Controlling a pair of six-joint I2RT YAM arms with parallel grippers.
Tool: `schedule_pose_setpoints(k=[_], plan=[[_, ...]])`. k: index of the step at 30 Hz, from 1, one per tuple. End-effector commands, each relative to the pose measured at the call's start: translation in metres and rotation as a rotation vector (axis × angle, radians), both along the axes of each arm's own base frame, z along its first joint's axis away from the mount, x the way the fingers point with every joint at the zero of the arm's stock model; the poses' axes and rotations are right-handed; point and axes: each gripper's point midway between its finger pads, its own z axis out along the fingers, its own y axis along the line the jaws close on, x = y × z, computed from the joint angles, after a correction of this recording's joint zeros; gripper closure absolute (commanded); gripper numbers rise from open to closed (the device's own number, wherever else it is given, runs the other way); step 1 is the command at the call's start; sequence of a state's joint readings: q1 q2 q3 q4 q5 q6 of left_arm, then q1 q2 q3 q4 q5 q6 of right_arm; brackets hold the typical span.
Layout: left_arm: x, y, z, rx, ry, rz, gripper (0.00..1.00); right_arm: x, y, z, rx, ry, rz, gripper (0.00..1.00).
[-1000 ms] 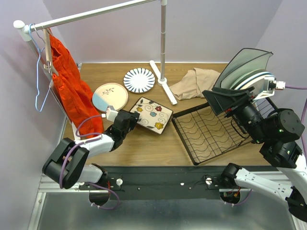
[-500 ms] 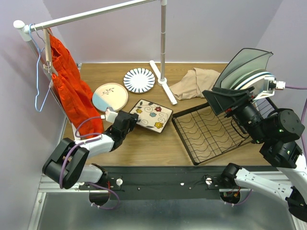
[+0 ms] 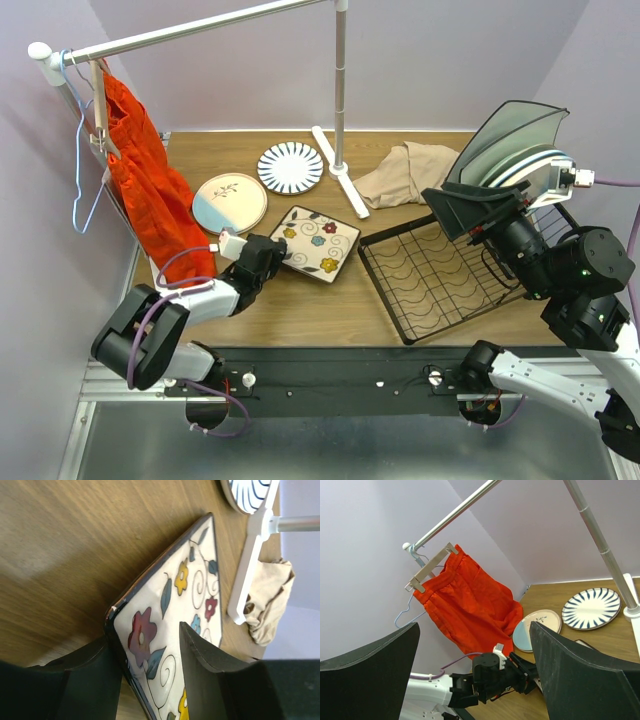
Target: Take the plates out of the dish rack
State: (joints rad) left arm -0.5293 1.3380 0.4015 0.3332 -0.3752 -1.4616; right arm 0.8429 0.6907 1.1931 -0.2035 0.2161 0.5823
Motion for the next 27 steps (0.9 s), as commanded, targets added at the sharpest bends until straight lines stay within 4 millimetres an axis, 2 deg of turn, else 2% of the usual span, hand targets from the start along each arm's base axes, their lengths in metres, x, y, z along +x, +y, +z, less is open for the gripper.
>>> schedule_pose_setpoints(k=[1, 4, 10, 17, 25, 26, 27], plan=[[0.01, 0.011, 0.002, 0.029, -0.021, 0.064, 0.46, 0.0, -0.005, 0.0, 0.006, -0.004, -0.018, 0.01], [0.014, 0.011, 0.003, 0.054, -0.018, 0.061, 0.45, 0.0, -0.005, 0.001, 0.007, -0.008, -0.021, 0.01], [0.022, 0.014, 0.007, 0.075, -0.036, 0.072, 0.36, 0.0, -0.005, 0.0, 0.002, -0.008, -0.022, 0.01], [0.03, 0.014, 0.011, 0.11, -0.028, 0.083, 0.35, -0.002, -0.014, -0.001, 0.02, -0.01, -0.043, 0.01], [0.024, 0.015, -0.003, 0.133, 0.054, 0.077, 0.34, -0.007, -0.025, -0.002, 0.029, -0.008, -0.066, 0.01], [0.021, 0.016, -0.007, 0.132, 0.077, 0.088, 0.29, -0.007, -0.026, -0.003, 0.027, -0.006, -0.069, 0.01], [0.02, 0.018, -0.009, 0.136, 0.092, 0.095, 0.28, -0.007, -0.027, -0.004, 0.026, -0.004, -0.071, 0.01]])
